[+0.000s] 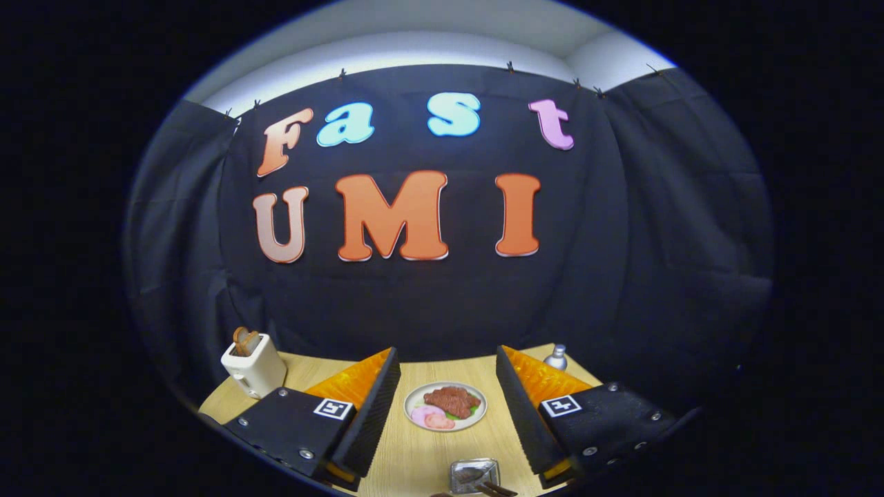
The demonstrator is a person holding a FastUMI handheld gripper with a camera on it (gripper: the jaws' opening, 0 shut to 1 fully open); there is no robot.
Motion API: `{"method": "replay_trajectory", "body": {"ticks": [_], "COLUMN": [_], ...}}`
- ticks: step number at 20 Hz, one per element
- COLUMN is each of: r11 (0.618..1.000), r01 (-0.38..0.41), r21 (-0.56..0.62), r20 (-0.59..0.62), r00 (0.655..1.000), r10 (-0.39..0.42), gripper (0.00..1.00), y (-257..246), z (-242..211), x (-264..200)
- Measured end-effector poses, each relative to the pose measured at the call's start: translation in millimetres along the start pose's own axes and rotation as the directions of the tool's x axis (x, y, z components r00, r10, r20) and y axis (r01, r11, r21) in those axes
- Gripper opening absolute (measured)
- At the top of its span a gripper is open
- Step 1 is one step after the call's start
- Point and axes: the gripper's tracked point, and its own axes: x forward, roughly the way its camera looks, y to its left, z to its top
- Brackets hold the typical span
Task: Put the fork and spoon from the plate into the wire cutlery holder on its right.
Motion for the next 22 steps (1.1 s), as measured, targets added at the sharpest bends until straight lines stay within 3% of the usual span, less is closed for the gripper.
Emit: {"method": "replay_trajectory", "body": {"ticks": [7,12,22], "r11": [0.998,1.000,0.996], "r01": [0.017,-0.007,-0.063], "r21": [-0.066,-0.024,-0.064], "r20": [0.152,0.182,0.214], "r00": [0.988,0.983,0.974], "r10": [-0.007,0.011,0.075], "gripper": [0.89,0.96,0.97], "y": [17.1,23.7,39.9], "z": [54.7,67.0,82.6], "x": [-15.1,-18.7,-25.4]}}
